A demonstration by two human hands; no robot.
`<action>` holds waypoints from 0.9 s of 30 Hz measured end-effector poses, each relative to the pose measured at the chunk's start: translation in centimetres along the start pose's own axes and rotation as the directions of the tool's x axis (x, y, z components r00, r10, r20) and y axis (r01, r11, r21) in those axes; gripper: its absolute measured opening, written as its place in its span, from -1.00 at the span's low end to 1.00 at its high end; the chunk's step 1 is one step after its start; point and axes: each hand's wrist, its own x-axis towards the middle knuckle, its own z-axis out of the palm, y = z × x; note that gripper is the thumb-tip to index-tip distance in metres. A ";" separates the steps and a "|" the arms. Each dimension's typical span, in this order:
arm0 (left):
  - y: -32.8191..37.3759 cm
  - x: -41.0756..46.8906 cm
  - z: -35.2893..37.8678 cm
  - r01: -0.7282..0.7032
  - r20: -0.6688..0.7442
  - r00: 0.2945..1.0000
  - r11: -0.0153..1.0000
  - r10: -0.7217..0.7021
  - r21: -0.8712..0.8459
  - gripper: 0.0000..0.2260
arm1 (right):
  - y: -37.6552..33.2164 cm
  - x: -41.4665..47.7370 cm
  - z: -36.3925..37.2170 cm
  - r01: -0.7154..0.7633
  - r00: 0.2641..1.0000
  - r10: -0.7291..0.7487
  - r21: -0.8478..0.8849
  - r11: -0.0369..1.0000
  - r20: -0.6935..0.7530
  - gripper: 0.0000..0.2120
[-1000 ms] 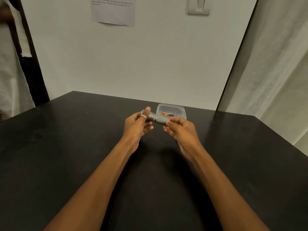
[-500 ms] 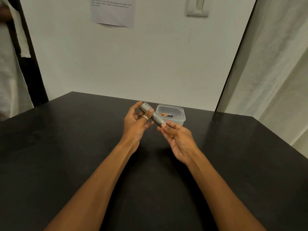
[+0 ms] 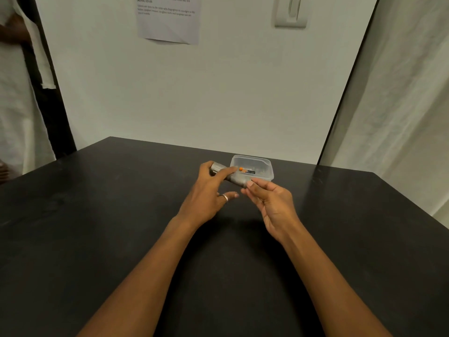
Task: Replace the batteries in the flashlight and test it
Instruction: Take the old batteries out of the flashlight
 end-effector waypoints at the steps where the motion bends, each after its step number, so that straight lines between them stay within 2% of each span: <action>1: 0.1 -0.1 -0.1 0.003 -0.026 1.000 0.995 -0.001 0.098 -0.47 | 0.0 0.0 0.0 -0.001 1.000 0.001 -0.011 1.000 0.004 -0.81; 3: 0.6 -0.1 -0.2 0.017 -0.101 0.995 0.966 0.009 0.259 -0.56 | 0.0 0.0 0.2 0.002 1.000 -0.001 -0.032 1.000 0.020 -0.79; 6: 1.3 -0.2 -0.6 0.049 -0.182 0.983 0.910 0.029 0.411 -0.61 | -0.2 0.0 0.5 0.024 0.999 -0.022 -0.071 0.997 0.032 -0.78; 12: 1.2 -0.4 -0.7 0.031 -0.203 0.974 0.826 0.101 0.562 -0.68 | -0.8 0.2 0.4 0.108 0.994 -0.106 -0.217 0.970 0.022 -0.85; 14: 0.8 -0.4 -1.0 0.060 -0.238 0.968 0.838 0.085 0.543 -0.71 | -1.4 0.2 0.0 0.120 0.993 -0.122 -0.192 0.974 0.001 -0.86; 17: 0.7 -0.5 -1.3 0.150 -0.267 0.963 0.872 -0.023 0.467 -0.71 | -2.1 0.1 -0.7 0.134 0.989 -0.139 -0.097 0.986 -0.053 -0.87; 22: 0.9 -0.2 -0.8 0.272 -0.232 0.952 0.903 -0.201 0.334 -0.70 | -2.3 0.3 -1.2 0.142 0.974 -0.139 0.007 0.990 -0.179 -0.91; 27: 0.1 0.0 -1.0 0.380 -0.203 0.919 0.896 -0.338 0.228 -0.70 | -2.4 0.5 -1.3 0.144 0.967 -0.137 0.020 0.989 -0.215 -0.92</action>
